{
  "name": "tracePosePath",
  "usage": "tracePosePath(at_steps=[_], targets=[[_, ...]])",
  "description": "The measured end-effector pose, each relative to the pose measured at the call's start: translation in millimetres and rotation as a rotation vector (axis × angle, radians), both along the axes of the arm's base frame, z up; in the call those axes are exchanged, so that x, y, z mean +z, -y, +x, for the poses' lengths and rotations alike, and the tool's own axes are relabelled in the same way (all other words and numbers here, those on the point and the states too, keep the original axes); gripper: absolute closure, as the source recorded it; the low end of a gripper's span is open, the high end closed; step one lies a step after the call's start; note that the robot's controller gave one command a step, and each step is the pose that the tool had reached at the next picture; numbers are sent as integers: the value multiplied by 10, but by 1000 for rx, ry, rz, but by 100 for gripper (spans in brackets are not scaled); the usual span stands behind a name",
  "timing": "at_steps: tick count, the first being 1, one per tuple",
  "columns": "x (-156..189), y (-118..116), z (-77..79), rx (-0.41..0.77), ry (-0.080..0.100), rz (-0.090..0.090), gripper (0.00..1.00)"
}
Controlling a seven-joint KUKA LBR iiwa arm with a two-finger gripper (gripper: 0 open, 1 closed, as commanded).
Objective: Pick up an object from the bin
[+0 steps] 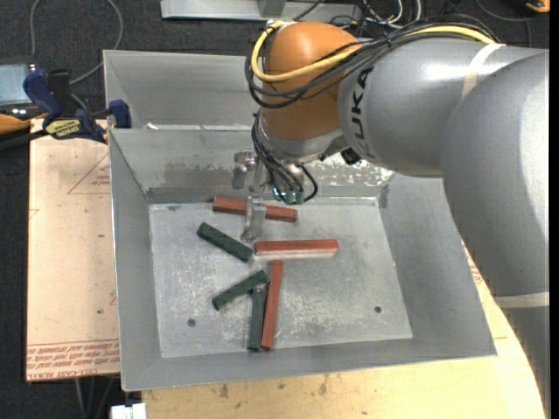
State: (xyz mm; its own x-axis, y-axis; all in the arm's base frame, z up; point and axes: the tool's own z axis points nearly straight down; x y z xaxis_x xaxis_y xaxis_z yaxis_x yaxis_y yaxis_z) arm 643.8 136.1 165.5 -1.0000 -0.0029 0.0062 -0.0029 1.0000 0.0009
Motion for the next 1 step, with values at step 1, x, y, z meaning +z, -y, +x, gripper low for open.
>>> tracePosePath(at_steps=[1], targets=[[-989, -38, -289, -210, 1, -1, 0]])
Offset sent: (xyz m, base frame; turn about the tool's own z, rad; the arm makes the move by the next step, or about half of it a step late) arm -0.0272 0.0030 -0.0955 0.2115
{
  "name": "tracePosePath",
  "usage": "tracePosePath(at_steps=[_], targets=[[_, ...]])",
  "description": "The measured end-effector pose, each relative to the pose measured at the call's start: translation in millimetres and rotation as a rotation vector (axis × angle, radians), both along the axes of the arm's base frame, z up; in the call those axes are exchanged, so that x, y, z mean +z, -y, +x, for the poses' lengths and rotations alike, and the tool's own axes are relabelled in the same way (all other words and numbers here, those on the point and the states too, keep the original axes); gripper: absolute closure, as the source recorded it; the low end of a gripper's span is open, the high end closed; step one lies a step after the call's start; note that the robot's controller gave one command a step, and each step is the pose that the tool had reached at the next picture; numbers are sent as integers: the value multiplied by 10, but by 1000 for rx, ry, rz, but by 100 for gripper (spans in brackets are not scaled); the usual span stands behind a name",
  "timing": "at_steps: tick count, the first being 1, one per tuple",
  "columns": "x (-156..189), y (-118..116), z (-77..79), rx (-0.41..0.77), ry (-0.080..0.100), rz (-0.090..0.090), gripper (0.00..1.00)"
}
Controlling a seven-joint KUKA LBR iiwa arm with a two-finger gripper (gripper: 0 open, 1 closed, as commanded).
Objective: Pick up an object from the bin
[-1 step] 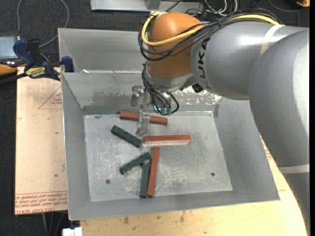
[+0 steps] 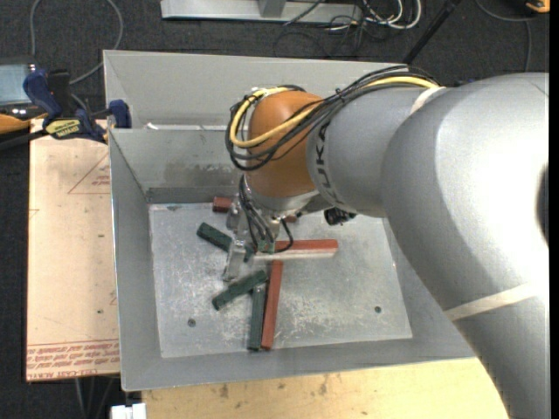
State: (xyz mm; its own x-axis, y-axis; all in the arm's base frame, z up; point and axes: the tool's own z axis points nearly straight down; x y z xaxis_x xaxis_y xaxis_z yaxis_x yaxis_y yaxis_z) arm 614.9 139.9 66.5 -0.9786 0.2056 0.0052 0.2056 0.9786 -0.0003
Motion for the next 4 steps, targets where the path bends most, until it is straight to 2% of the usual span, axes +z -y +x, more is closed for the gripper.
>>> tracePosePath(at_steps=[1, 2, 3, 4], targets=[[349, -172, 163, -71, 10, 2, 0], [329, -164, 18, -275, 5, 0, 0], [56, -184, 105, -447, 12, 1, 0], [70, -191, 116, -445, 9, 0, 0]])
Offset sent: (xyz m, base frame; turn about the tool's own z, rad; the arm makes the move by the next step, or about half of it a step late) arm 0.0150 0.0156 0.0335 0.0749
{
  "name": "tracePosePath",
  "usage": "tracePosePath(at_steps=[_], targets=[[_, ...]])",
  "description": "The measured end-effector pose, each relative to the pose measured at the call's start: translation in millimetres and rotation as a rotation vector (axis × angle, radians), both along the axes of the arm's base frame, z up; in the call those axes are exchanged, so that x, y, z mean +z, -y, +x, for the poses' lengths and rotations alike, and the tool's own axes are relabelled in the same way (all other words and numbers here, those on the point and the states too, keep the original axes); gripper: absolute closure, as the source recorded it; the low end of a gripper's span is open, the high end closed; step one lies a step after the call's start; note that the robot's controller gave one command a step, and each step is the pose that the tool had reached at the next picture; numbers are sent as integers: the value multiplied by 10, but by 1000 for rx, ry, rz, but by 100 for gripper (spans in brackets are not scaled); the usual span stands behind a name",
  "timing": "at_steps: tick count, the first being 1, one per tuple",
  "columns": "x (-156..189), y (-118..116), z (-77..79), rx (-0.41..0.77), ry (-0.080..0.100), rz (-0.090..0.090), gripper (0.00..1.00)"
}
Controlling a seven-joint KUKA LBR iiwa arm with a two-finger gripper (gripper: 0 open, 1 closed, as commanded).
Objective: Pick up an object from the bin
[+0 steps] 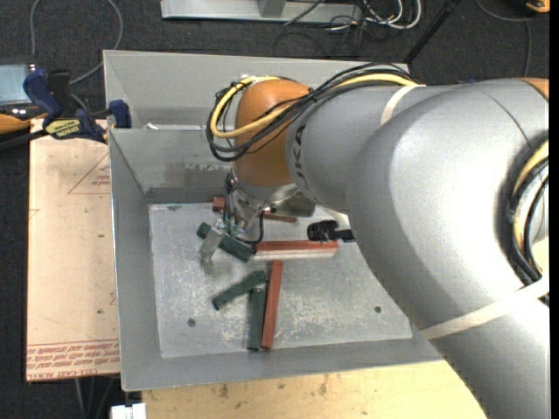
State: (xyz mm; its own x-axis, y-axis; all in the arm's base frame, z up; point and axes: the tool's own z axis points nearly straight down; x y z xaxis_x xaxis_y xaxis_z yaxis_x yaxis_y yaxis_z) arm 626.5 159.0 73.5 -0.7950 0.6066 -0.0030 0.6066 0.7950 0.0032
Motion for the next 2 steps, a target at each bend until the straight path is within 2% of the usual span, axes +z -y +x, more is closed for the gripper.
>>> tracePosePath(at_steps=[1, 2], targets=[[15, -3, 12, 0, 4, 1, 100], [28, -8, 24, 4, 0, 0, 100]])
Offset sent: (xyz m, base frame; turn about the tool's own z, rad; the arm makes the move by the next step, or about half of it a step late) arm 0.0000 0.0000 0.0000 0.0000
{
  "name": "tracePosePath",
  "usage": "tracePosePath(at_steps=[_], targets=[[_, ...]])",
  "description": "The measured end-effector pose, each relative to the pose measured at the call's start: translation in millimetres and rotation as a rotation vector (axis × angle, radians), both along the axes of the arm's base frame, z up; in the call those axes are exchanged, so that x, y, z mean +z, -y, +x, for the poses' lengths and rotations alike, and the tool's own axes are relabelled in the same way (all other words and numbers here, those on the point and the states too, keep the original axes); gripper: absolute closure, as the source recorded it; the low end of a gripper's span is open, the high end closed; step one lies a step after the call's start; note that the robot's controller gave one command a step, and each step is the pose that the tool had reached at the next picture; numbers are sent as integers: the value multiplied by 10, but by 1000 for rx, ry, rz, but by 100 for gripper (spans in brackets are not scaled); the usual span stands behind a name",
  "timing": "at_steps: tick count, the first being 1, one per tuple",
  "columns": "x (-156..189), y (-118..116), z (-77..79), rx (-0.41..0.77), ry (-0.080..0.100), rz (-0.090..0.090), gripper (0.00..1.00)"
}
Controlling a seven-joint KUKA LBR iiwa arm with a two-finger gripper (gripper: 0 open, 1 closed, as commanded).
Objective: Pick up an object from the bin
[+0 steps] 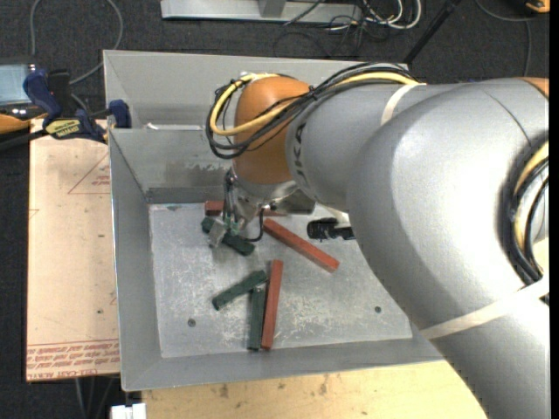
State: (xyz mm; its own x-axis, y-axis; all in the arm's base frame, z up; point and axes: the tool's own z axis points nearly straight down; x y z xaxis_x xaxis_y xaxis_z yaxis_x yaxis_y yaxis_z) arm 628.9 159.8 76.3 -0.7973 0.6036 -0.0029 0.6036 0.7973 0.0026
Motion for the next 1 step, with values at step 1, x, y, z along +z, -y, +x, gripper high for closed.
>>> tracePosePath(at_steps=[1], targets=[[120, -2, 7, 2, -1, 0, 100]])
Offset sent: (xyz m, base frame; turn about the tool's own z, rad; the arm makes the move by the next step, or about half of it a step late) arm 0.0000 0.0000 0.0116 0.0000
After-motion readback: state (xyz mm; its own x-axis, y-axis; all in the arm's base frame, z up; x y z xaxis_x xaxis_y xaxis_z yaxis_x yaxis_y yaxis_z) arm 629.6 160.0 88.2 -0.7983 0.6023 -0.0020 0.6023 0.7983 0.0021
